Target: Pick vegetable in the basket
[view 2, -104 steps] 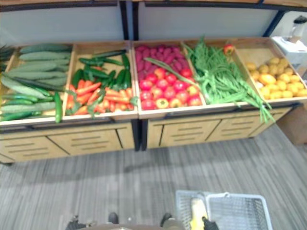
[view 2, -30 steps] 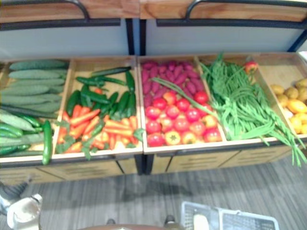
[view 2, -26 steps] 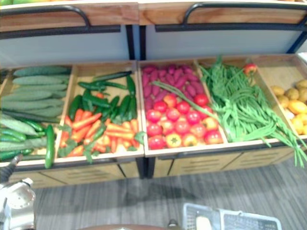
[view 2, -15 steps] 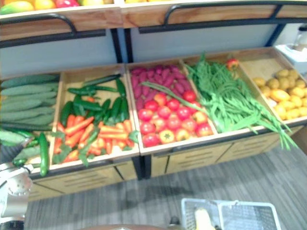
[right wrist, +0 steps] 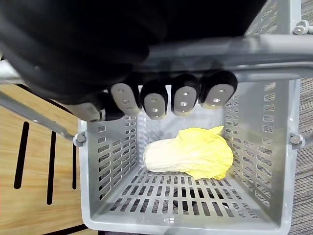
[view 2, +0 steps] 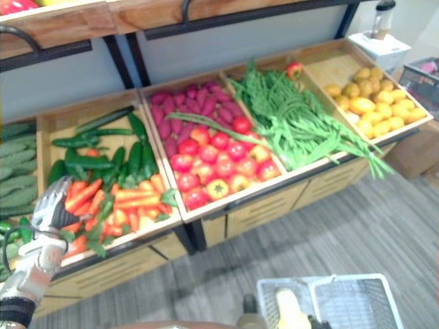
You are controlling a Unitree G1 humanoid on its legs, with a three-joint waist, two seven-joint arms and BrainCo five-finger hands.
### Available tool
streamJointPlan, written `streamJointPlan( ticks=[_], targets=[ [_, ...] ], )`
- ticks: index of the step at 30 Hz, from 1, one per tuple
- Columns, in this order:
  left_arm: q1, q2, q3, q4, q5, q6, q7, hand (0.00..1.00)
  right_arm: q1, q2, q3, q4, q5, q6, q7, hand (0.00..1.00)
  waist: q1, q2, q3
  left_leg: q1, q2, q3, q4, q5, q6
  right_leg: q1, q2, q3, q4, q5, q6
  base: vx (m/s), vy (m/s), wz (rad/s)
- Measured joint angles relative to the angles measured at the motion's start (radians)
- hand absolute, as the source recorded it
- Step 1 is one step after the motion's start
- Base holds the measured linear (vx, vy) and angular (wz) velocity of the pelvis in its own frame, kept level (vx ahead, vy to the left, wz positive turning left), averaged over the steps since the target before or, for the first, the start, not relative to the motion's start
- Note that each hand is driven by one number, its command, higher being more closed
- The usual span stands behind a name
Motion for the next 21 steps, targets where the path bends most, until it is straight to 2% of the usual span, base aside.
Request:
streamJointPlan(
  ticks=[2,9,15,21],
  targets=[
    [-0.026,0.002,-0.047,0.0,0.008,-0.014,-0.008,0.0,0.0,-0.001,0.025,-0.01,0.0,-0.001,-0.002,1.0,0.001,0.0,0.021,0.0,0.003,0.007,0.014,-0.008,-0.001,-0.002,0.0,0.006,0.008,0.0,0.0,-0.05,-0.021,-0.06],
    [-0.04,0.009,-0.116,0.0,0.027,-0.019,-0.021,0.0,0.0,-0.005,0.044,-0.039,0.0,-0.002,-0.004,1.0,0.0,0.007,0.031,-0.008,0.005,0.025,0.017,-0.01,-0.001,-0.032,0.004,0.027,0.027,0.0,0.0,-0.03,-0.016,-0.09],
    [-0.047,0.039,-0.147,0.0,0.027,-0.027,-0.034,0.0,0.0,-0.005,0.065,-0.047,-0.001,-0.002,-0.006,1.0,0.001,0.007,0.031,-0.029,0.005,0.024,0.017,-0.009,-0.001,-0.051,0.003,0.027,0.027,0.0,0.0,0.01,-0.004,0.0],
    [-0.055,0.039,-0.149,0.0,0.027,-0.023,-0.04,0.0,-0.004,-0.01,0.07,-0.05,-0.001,-0.002,-0.008,1.0,0.002,0.008,0.035,-0.033,0.003,0.025,0.018,-0.009,-0.001,-0.054,-0.005,0.025,0.028,0.0,0.0,0.01,-0.003,0.0]
  ],
)
